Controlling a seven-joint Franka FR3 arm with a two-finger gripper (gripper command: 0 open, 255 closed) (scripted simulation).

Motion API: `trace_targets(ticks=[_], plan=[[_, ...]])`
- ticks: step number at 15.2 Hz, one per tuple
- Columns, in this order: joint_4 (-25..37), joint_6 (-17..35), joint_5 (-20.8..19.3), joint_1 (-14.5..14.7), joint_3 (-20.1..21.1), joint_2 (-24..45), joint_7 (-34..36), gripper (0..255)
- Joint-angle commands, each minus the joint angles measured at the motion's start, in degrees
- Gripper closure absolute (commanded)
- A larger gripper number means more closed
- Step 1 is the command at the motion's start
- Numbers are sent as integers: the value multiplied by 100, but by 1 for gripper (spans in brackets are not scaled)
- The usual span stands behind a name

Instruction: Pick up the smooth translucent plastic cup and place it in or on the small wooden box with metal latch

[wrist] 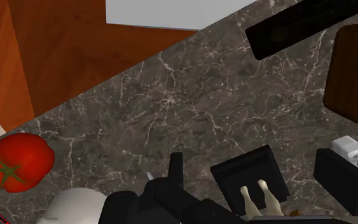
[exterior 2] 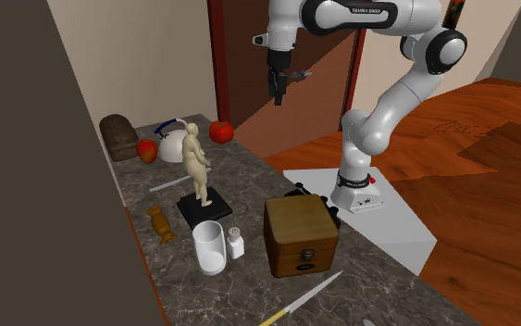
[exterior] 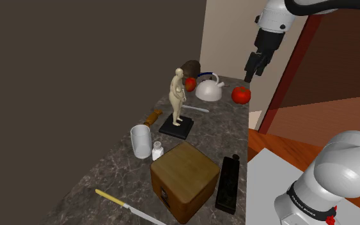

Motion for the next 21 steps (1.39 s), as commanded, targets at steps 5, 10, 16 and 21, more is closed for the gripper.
trace_targets(ticks=[5, 10, 16, 21], plan=[[-69, 477, 186, 127, 386, 415, 399, 0], [2, 1059, 337, 261, 862, 1071, 895, 0], [320, 1692, 344, 370, 1420, 2033, 1515, 0], [777, 2122, 148, 442, 1851, 2960, 2088, 0]])
